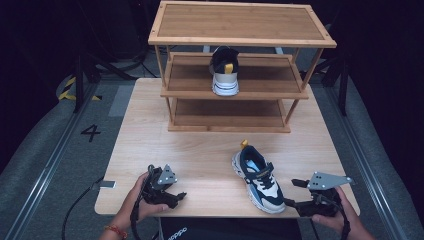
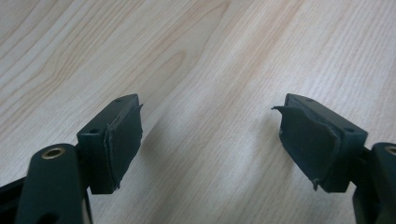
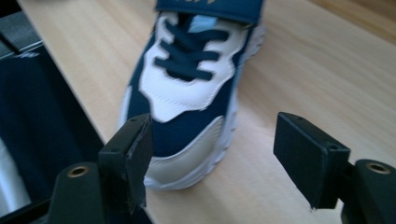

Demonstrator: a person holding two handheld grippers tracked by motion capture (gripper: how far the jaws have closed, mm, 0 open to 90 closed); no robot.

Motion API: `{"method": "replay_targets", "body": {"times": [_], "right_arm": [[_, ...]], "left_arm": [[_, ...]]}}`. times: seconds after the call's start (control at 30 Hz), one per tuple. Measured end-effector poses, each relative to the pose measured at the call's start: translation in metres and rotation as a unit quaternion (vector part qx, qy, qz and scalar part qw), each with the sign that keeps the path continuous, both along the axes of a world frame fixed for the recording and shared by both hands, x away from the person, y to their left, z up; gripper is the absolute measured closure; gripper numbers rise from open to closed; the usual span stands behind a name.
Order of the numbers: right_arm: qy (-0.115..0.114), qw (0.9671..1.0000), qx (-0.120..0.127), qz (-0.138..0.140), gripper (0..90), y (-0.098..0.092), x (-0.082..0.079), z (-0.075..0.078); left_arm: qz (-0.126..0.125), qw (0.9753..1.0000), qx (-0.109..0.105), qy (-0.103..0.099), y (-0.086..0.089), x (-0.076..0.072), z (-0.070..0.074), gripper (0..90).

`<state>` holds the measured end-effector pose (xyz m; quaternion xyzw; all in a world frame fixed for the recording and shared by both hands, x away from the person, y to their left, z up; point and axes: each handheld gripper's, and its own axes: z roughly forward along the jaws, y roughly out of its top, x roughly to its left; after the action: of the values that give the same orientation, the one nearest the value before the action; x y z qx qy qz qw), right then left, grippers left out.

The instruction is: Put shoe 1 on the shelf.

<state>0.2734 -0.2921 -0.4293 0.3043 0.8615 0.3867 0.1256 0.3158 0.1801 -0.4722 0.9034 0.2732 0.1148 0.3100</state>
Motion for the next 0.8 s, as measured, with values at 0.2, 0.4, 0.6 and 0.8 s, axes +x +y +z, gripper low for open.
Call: {"method": "replay_targets", "body": {"times": [0.2, 0.4, 0.6, 0.8], "right_arm": [[0.017, 0.9993, -0.020, 0.027, 25.8, 0.013, -0.008, -0.014], [0.021, 0.9982, -0.036, 0.044, 23.6, 0.019, -0.004, -0.026], [0.001, 0.9991, -0.040, 0.011, 31.7, 0.007, 0.009, -0.024], [-0.016, 0.9979, -0.050, -0.037, 36.9, -0.008, 0.029, -0.022]], "left_arm": [[0.020, 0.9990, -0.040, 0.003, 0.012, 0.002, -0.008, 17.7], [0.024, 0.9986, -0.047, -0.003, 0.012, 0.003, -0.010, 15.0], [0.025, 0.9986, -0.047, -0.002, 0.012, 0.004, -0.010, 14.8], [0.025, 0.9985, -0.048, -0.002, 0.011, 0.005, -0.010, 14.7]]}}
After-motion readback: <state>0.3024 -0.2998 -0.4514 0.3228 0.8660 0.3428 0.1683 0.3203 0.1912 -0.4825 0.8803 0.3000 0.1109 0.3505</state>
